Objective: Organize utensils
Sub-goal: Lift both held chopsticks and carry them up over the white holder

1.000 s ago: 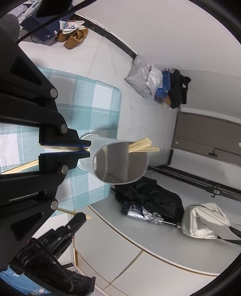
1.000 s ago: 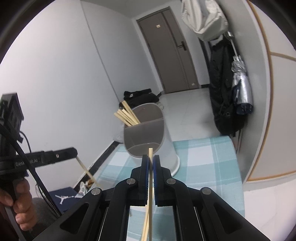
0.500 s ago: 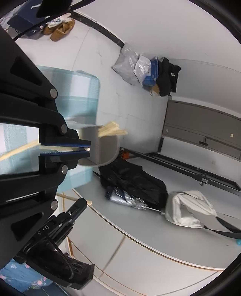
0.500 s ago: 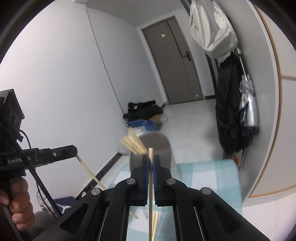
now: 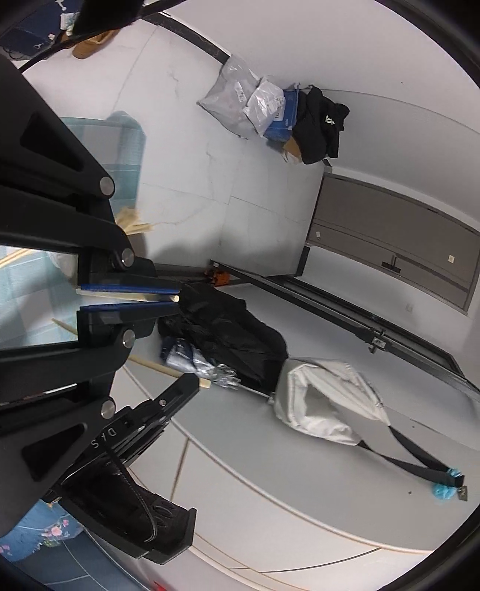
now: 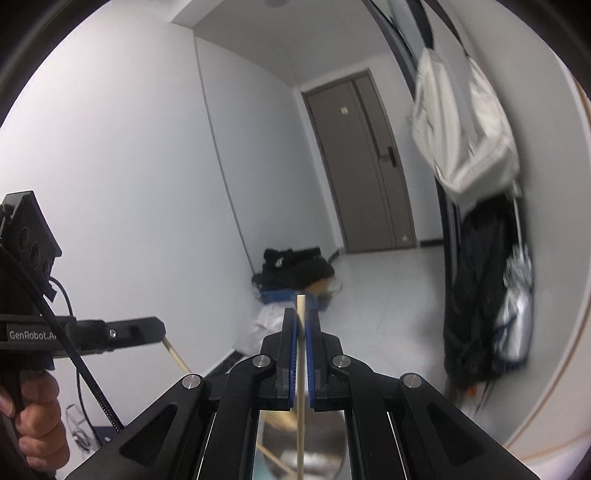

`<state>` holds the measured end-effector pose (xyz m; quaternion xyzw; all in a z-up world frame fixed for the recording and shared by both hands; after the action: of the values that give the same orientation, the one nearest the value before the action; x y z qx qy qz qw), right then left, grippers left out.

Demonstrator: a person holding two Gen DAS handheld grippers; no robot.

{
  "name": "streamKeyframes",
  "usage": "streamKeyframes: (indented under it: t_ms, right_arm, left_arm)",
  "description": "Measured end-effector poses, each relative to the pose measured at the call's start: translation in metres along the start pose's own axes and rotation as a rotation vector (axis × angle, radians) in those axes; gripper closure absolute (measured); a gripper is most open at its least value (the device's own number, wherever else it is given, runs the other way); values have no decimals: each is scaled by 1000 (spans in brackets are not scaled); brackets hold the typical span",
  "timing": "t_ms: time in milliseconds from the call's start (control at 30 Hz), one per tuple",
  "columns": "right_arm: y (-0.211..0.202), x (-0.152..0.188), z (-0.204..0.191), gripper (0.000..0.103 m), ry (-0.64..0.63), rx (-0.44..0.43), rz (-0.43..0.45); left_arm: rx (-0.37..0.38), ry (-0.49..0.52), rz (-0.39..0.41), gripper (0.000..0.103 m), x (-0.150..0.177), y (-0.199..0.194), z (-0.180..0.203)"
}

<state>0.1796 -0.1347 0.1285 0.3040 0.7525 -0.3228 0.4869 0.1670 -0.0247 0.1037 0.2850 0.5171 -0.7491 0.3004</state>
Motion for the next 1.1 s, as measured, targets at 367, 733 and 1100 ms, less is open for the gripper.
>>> streamKeyframes:
  t_ms: [367,733,1100]
  right_arm:
    - [72,-24,6,99,-118,-28,56]
    - [110,6,18,99,-141,-17,66]
    - [105,39,9,99,-274,-75,-25]
  left_arm:
    - [-8,-15,-13,102,-20,33,-19]
    - [-58,-32,-42,102,-5,63,-41]
    - [-36,-51,-72,102,18,74,-45]
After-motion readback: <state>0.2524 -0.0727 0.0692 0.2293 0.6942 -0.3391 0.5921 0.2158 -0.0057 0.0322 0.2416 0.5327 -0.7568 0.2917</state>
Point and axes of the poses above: each gripper's, at about its wrist camera, not at the fingertips, and y roughly the way its jaws point, z to its right, x to its underside, the point moved 10 cm from there along y, roughly the way its jaws point, and after that the axes turned 12 degrees about -x, right-handed, at the moved point
